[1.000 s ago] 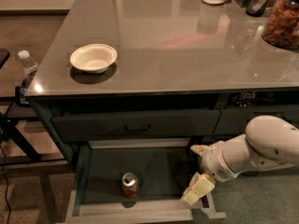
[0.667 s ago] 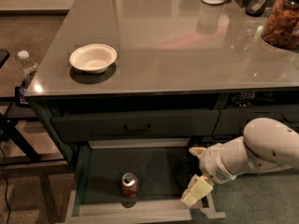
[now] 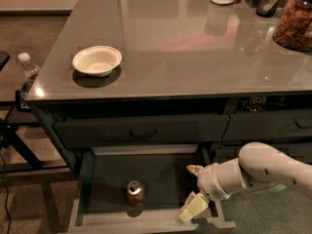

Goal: Pick coke can from middle drawer and place on counter

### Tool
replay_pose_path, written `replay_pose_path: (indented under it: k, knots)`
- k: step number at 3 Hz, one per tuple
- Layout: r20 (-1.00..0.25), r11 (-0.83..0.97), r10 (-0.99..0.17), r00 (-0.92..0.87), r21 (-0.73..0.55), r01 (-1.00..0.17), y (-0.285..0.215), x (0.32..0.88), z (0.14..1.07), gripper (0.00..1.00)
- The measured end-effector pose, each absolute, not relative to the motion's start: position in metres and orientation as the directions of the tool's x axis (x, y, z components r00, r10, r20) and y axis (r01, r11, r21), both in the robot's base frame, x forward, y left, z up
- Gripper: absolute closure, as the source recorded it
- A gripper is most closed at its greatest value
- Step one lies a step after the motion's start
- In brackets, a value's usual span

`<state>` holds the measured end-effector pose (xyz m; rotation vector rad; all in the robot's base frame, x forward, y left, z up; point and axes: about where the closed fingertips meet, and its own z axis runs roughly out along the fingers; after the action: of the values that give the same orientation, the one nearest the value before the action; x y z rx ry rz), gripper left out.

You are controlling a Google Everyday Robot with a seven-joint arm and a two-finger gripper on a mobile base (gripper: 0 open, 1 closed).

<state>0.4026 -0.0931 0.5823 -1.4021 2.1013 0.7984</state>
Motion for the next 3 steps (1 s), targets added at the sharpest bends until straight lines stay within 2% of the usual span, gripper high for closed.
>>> replay_pose_path:
  k: [1,3]
  knots:
    - [-0.691,0.294,-0.611,-0.386,0.255,-0.921,-0.079,0.404,0.556,0.0]
    - [-0.707,0.27,-0.602,-0.371,0.257,-0.928,-0.062,0.404,0.537,0.0]
